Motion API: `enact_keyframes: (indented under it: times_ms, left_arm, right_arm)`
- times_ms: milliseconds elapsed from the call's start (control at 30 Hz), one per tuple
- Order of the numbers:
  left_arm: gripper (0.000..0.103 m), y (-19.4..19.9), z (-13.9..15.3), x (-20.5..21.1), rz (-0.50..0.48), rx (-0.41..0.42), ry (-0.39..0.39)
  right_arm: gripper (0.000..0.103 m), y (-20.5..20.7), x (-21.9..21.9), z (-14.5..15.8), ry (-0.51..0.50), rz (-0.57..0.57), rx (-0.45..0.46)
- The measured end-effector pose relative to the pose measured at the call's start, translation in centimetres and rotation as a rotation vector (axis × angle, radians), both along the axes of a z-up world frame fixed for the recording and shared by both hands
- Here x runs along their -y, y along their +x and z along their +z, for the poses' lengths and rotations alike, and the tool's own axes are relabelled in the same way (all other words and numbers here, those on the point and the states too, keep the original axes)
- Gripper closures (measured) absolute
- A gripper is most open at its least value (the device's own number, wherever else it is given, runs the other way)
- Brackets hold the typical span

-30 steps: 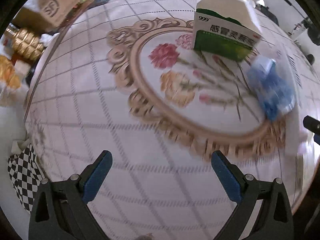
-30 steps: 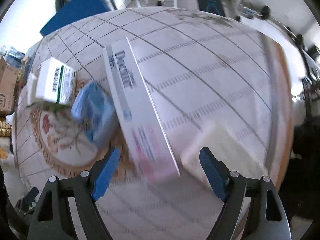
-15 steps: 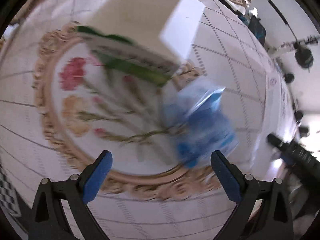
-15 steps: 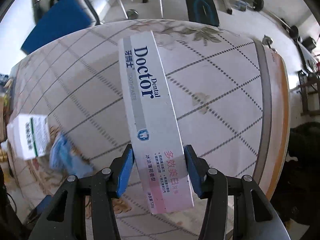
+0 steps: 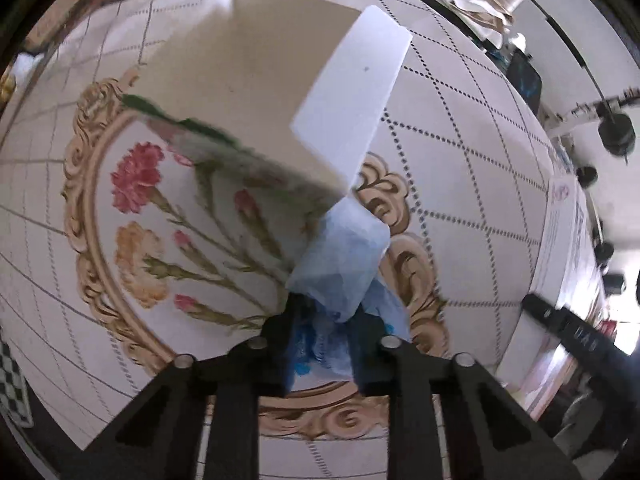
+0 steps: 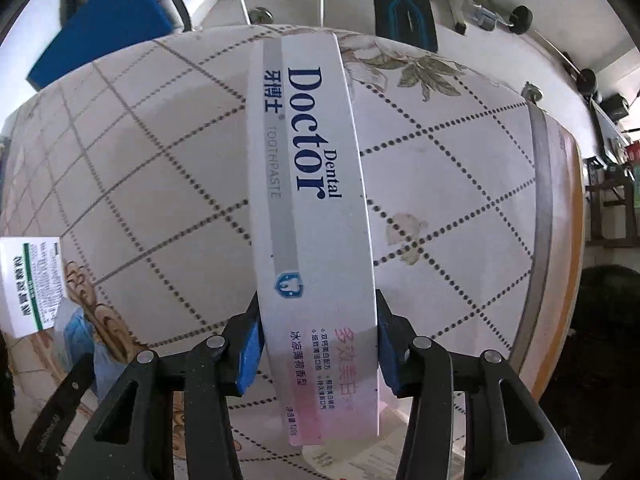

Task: Collect trash
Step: 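Carry bag and toothpaste box over the bin and open both tools to drop them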

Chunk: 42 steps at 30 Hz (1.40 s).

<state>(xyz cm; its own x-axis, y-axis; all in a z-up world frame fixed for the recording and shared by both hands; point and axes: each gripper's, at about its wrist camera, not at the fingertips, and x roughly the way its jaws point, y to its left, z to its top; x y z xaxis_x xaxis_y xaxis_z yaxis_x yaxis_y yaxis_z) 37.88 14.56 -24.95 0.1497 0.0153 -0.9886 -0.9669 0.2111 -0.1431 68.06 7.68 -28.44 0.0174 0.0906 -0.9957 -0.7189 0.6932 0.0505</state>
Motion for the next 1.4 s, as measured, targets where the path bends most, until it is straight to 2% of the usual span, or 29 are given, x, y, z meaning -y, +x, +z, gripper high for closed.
enact_keyframes:
  times_ms: [167, 300, 433, 500, 533, 600, 733, 867, 1067, 1200, 1300, 1400]
  left_arm:
    - [0.093, -3.3, 1.2, 2.0, -0.106, -0.035, 0.090]
    - [0.094, -7.2, 3.0, 3.8, -0.163, -0.067, 0.163]
    - [0.094, -11.8, 4.9, 5.9, -0.190, -0.073, 0.218]
    - [0.094, -13.4, 5.7, 6.5, -0.201, -0.065, 0.240]
    - [0.094, -14.2, 6.1, 6.4, -0.206, -0.054, 0.255]
    - [0.094, -17.2, 7.2, 8.2, -0.221, -0.043, 0.279]
    - [0.094, -21.8, 8.4, 11.4, -0.239, -0.016, 0.289]
    - [0.094, -27.5, 8.5, 15.3, -0.258, 0.012, 0.261]
    - [0.094, -35.6, 6.3, 20.6, -0.261, -0.008, 0.185]
    - [0.094, -39.5, 3.1, 23.3, -0.237, -0.025, 0.110]
    - [0.094, -41.7, -0.7, 24.9, -0.207, -0.050, 0.042]
    - [0.094, -43.1, -6.7, 26.1, -0.178, -0.081, -0.051]
  right_arm:
    - [0.054, -2.2, 2.0, 1.5, 0.073, 0.014, -0.017]
    - [0.054, -5.4, 5.3, 2.3, 0.107, 0.016, -0.033]
    - [0.054, -10.5, 9.5, 3.3, 0.149, 0.026, -0.054]
    - [0.054, -13.7, 11.6, 4.1, 0.174, 0.034, -0.055]
    - [0.054, -16.9, 12.4, 5.2, 0.185, 0.041, -0.054]
    - [0.054, -20.2, 14.6, 6.1, 0.212, 0.047, -0.056]
    - [0.054, -29.7, 20.0, 8.2, 0.242, 0.062, -0.056]
    - [0.054, -37.5, 24.7, 7.3, 0.231, 0.076, -0.086]
    - [0.054, -49.4, 30.6, 5.2, 0.179, 0.136, -0.164]
    - [0.054, -55.8, 33.2, 2.1, 0.113, 0.221, -0.200]
    - [0.054, -59.4, 34.4, -2.1, 0.044, 0.282, -0.251]
    - [0.054, -61.4, 35.5, -8.5, -0.040, 0.294, -0.315]
